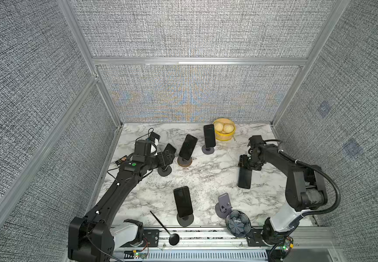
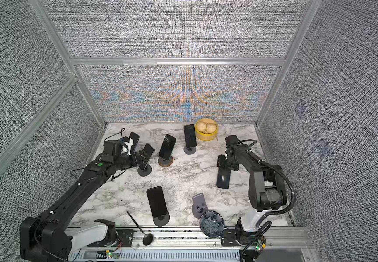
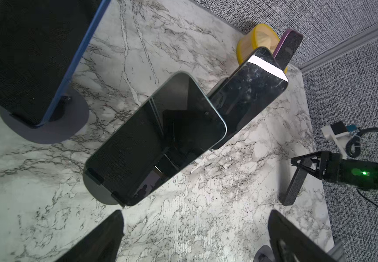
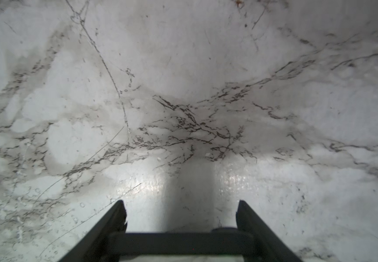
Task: Remove the phone from the phone stand
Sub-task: Place the phone to the middle-right of the table.
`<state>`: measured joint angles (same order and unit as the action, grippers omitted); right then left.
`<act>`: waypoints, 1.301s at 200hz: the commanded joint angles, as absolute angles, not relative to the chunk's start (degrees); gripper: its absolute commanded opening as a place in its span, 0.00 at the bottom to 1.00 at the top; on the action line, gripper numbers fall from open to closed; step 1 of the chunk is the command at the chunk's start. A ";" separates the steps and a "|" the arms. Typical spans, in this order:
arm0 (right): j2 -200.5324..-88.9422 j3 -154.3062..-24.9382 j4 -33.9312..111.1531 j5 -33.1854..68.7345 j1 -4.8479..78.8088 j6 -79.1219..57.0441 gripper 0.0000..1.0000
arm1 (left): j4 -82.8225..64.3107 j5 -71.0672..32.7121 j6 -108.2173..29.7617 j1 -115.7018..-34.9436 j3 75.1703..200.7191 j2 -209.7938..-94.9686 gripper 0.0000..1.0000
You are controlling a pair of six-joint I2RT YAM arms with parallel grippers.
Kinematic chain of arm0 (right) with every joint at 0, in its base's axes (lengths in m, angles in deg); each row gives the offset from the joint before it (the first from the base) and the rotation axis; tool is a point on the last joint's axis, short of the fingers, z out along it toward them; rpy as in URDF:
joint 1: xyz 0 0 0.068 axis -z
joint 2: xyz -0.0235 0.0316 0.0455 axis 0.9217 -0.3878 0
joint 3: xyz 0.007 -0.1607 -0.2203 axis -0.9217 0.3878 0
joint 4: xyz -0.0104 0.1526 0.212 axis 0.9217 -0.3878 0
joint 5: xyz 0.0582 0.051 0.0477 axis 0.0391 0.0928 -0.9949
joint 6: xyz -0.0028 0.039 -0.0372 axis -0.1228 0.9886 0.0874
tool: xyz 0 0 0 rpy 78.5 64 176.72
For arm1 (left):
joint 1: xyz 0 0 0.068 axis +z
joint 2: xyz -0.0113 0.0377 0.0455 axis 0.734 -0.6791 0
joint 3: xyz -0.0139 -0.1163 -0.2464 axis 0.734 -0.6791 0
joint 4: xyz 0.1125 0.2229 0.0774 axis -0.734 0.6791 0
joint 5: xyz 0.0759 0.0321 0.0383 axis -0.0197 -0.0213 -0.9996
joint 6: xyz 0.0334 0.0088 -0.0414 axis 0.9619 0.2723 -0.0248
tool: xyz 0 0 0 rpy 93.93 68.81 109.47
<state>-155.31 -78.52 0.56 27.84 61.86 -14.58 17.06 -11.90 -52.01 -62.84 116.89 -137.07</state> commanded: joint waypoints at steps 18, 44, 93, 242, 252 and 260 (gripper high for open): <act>-158.92 -79.59 -0.66 31.60 61.16 -15.42 0.65 | 17.17 -11.07 -51.81 -62.87 117.31 -136.70 1.00; -160.91 -79.77 -0.16 31.79 60.88 -15.25 0.65 | 18.64 -11.16 -51.59 -62.87 118.33 -136.25 1.00; -162.04 -79.31 0.35 32.80 60.21 -15.15 0.66 | 19.89 -12.00 -50.45 -62.87 118.65 -134.98 0.99; -165.00 -80.71 -2.89 34.07 59.71 -15.50 0.72 | 20.62 -13.83 -49.60 -62.86 117.60 -131.21 1.00; -164.64 -80.16 -2.67 34.01 59.56 -15.55 0.72 | 20.52 -13.29 -49.69 -62.87 117.78 -131.13 0.99; -164.56 -80.10 -2.43 34.07 59.68 -15.59 0.73 | 20.97 -12.96 -49.65 -62.87 118.00 -131.03 0.99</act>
